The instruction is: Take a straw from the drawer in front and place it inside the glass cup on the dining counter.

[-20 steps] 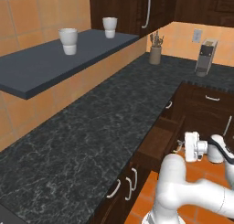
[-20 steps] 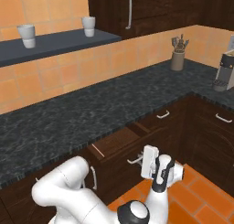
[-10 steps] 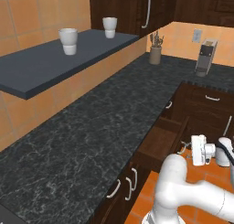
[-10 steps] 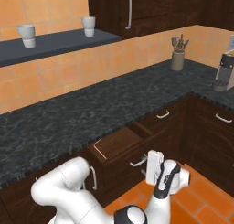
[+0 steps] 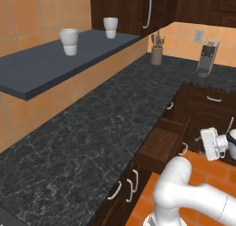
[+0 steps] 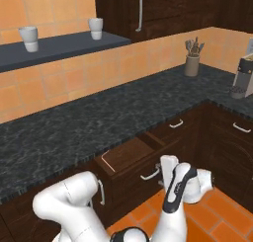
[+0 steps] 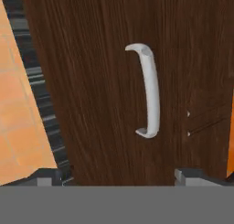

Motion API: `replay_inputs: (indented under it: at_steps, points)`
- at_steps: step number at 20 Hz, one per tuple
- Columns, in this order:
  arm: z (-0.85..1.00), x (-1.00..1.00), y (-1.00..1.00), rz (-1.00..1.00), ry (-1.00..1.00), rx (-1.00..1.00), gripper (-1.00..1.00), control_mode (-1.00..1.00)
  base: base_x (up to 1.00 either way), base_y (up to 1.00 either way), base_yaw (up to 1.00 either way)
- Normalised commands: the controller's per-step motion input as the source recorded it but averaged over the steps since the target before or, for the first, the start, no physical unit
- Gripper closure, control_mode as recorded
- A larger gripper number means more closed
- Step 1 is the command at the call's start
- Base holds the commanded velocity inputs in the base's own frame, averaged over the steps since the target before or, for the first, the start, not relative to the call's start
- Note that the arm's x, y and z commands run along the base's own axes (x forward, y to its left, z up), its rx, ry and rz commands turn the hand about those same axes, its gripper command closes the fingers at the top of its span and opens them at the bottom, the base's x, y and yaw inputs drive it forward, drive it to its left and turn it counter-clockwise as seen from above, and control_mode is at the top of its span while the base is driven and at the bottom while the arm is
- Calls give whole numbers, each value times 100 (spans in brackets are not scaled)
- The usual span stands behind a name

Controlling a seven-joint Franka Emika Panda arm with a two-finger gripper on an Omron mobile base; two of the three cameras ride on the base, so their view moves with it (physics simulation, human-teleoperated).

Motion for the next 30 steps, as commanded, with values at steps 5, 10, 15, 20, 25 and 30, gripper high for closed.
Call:
replay_inputs:
  at_steps: [5, 10, 15, 20, 25, 30]
  points:
    - [88, 19, 26, 16, -3, -42, -100, -100, 0, 0, 0]
    - [43, 7, 44, 16, 3, -37, -100, -100, 0, 0, 0]
    - [1, 3, 32, 16, 12, -32, -100, -100, 0, 0, 0]
    - [31, 1, 40, 15, 3, -36, -100, -100, 0, 0, 0]
    - [-1, 5, 41, 15, 3, -32, -100, -100, 0, 0, 0]
    - [-15, 21, 29, 12, 8, -19, -100, -100, 0, 0, 0]
